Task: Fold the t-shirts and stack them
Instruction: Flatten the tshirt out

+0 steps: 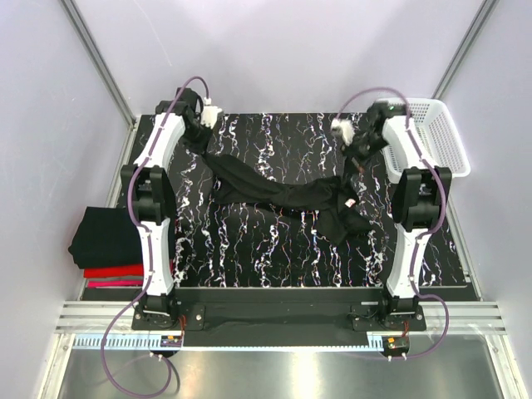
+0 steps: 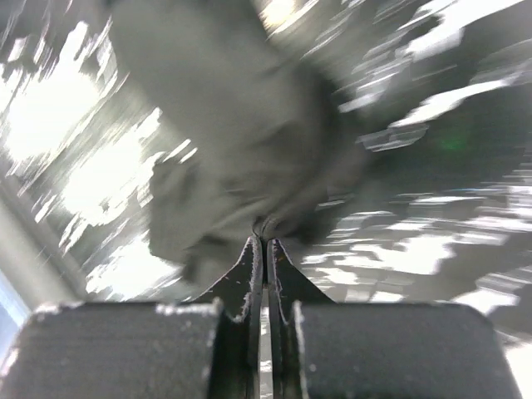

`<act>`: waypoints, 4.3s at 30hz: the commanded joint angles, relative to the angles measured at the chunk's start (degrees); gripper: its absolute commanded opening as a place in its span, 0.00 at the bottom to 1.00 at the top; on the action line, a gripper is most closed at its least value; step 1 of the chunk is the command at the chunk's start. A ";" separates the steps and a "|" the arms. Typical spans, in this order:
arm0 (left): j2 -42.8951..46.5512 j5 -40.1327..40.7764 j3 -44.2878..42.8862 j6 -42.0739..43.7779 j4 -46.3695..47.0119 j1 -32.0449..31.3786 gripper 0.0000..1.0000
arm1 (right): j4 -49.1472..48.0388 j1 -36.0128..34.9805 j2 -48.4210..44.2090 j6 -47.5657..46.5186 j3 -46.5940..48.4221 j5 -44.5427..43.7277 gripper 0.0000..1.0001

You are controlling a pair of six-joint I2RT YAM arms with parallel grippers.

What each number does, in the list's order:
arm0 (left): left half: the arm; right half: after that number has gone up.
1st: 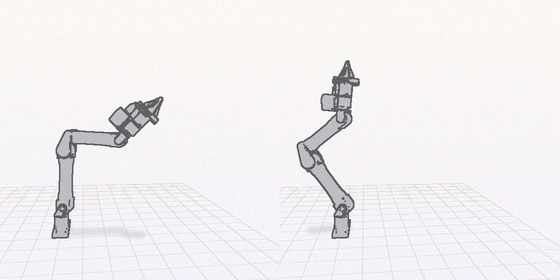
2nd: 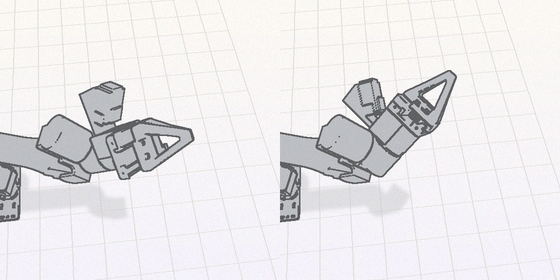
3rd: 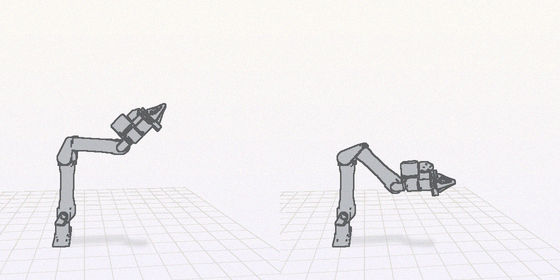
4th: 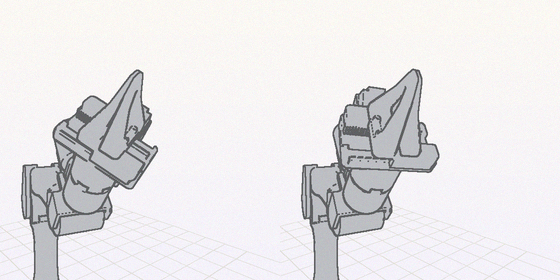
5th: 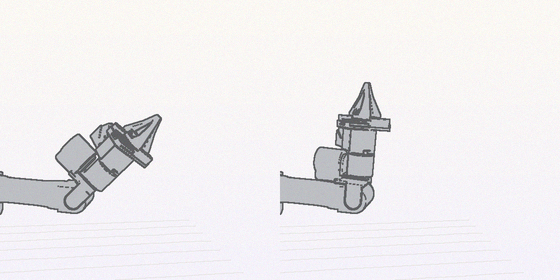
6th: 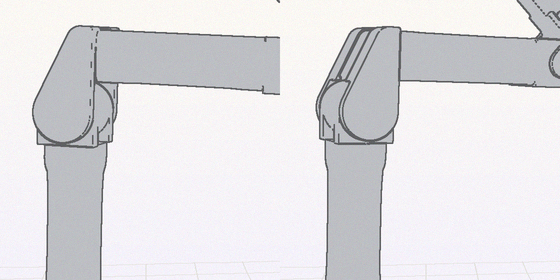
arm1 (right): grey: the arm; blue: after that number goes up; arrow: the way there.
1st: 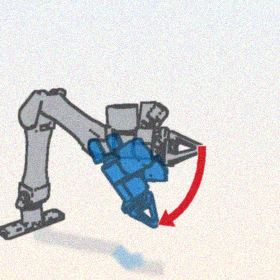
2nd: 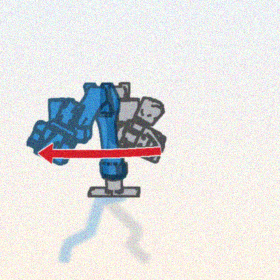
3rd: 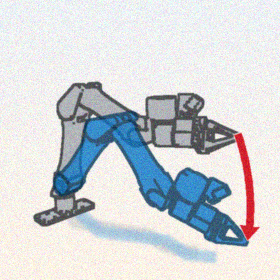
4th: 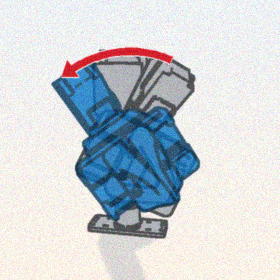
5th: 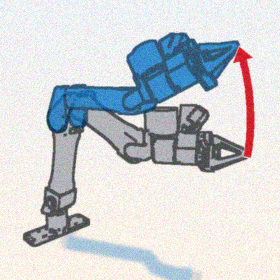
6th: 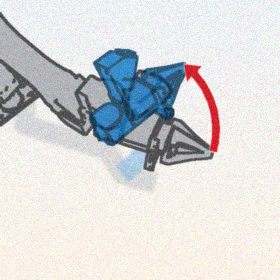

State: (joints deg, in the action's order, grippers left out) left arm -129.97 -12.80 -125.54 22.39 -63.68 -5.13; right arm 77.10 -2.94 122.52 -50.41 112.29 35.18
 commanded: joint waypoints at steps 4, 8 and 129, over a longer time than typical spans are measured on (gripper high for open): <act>-0.11 -0.74 -11.21 -0.59 4.61 0.20 0.00 | -1.96 2.59 6.31 8.56 26.37 -2.04 0.00; 3.30 -0.82 -16.57 -1.65 9.00 0.20 0.00 | -2.92 5.05 8.96 11.12 41.92 -3.53 0.00; 17.82 -7.59 34.30 1.16 10.42 -5.86 0.00 | -22.87 -2.51 21.63 18.77 25.96 -6.35 0.13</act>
State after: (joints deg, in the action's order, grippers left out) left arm -112.03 -20.95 -88.90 22.68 -53.54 -10.81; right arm 54.30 -5.37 149.95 -31.77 138.12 29.34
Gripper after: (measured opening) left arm 0.012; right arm 0.141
